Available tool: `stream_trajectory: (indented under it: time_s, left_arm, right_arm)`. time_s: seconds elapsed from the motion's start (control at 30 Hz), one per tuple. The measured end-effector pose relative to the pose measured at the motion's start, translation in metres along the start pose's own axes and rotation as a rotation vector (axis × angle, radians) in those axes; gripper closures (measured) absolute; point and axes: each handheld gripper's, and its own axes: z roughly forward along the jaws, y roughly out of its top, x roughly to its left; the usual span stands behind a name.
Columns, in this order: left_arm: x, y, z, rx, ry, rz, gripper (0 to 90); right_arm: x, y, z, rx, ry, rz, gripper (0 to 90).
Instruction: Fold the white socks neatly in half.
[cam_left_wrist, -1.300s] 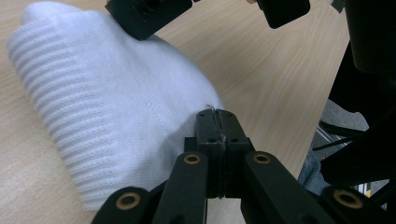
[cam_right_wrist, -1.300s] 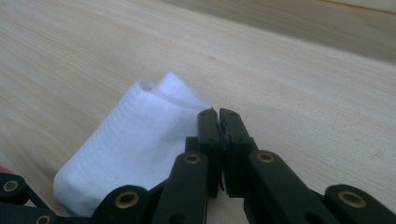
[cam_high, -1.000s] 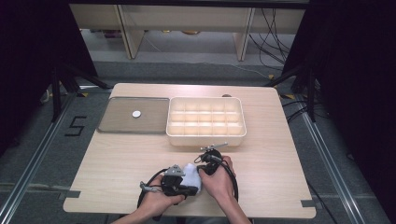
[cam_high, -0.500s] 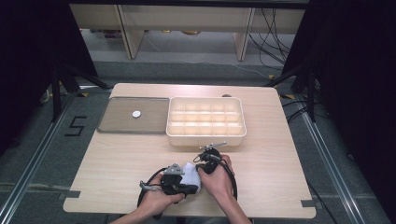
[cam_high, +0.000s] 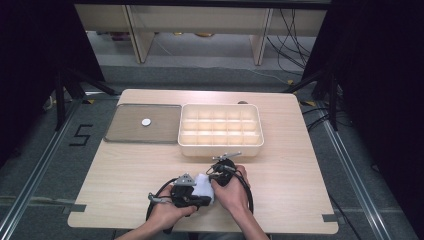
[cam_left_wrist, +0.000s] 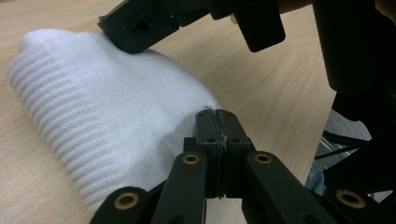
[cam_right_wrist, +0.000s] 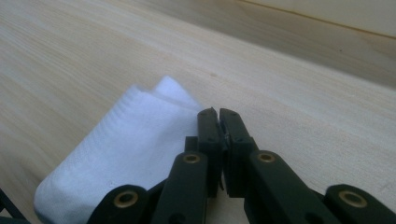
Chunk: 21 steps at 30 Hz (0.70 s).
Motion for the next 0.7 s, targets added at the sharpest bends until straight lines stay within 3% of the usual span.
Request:
stream_trajectory:
  time_s: [0.23, 0.4, 0.5, 0.63, 0.7]
  left_arm:
    - [-0.002, 0.002, -0.009, -0.029, -0.02, 0.001, 78.9]
    - [-0.005, 0.007, -0.031, -0.071, -0.025, 0.023, 63.4]
    - [-0.003, 0.009, -0.048, -0.105, -0.008, 0.015, 54.1]
    - [0.01, 0.009, -0.069, -0.146, 0.024, -0.024, 46.6]
    - [0.02, 0.007, -0.077, -0.157, 0.06, -0.065, 45.2]
  right_arm:
    - [-0.001, -0.001, -0.004, -0.026, -0.003, -0.003, 79.4]
    - [0.002, -0.001, -0.016, -0.074, 0.014, 0.015, 70.1]
    - [0.002, 0.0, -0.022, -0.095, 0.006, 0.015, 67.4]
    - [0.0, -0.001, -0.03, -0.102, 0.013, 0.018, 66.2]
    - [0.0, -0.002, -0.032, -0.099, 0.009, 0.029, 65.8]
